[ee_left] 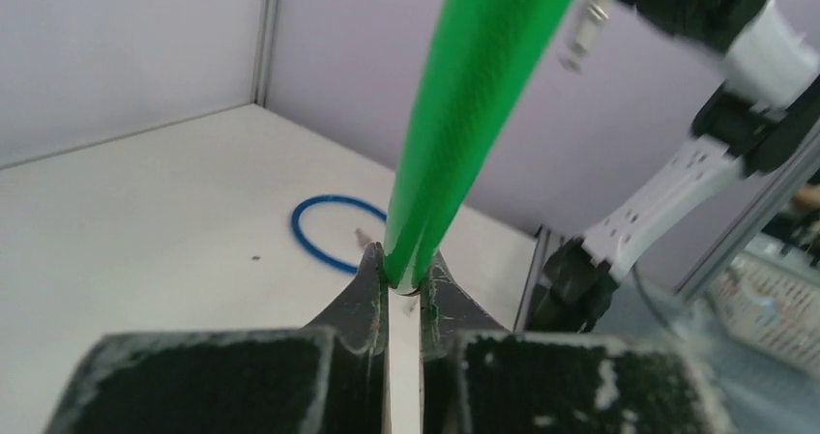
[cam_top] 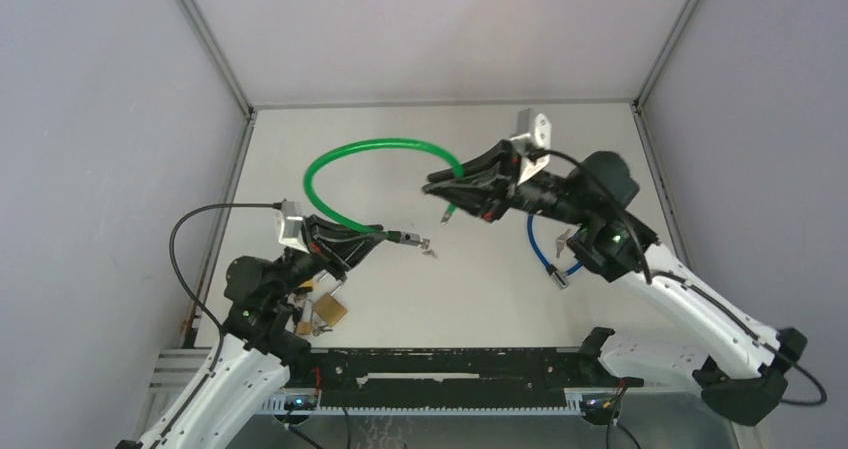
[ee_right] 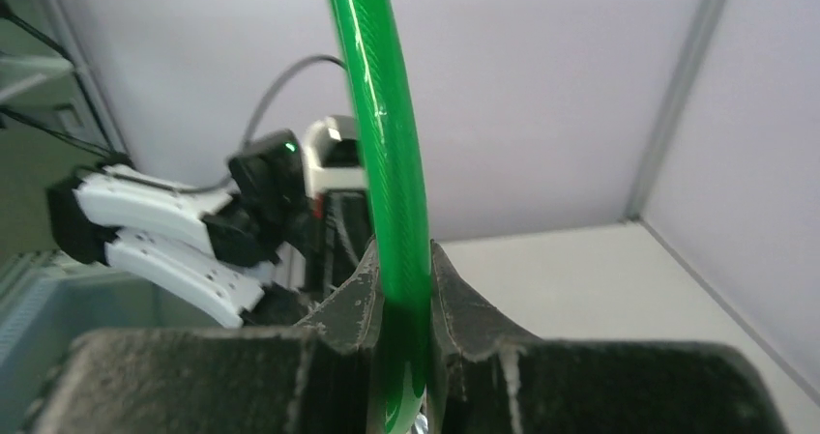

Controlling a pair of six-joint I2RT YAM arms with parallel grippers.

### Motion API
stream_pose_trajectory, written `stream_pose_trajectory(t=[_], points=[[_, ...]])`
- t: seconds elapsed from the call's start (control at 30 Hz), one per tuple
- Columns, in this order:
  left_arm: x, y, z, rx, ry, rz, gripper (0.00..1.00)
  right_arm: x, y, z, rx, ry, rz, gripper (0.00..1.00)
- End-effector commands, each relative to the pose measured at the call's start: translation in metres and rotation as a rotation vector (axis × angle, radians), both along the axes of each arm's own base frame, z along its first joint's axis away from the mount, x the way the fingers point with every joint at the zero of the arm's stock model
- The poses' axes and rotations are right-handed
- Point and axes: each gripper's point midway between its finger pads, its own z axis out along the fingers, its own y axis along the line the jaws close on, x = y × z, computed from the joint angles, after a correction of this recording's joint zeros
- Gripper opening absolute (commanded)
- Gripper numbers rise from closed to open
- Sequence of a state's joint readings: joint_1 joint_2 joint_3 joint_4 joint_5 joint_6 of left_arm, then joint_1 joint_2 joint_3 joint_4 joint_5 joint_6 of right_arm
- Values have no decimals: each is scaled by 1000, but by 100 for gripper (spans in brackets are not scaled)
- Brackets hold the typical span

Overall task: Lock with the key
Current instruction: Lock the lock.

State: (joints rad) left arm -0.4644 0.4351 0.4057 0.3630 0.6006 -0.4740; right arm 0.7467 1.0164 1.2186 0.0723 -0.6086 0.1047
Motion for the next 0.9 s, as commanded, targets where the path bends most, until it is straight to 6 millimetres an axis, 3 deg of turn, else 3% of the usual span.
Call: stream_pose_trajectory(t=[0.0,0.1,0.23,0.87], points=[[-3,11,63,-300,126,-3,0,-5,16,69,284,-101,-124,0],[-9,17,80,-379,160,-20,0,-16,41,72,333,-99,-55,0],[-18,21,88,-395,117,-30,0,-16,69,59,288,-73,-13,0],[-22,34,94,-402,4,24,0,-13,96,9,71,51,19,0]])
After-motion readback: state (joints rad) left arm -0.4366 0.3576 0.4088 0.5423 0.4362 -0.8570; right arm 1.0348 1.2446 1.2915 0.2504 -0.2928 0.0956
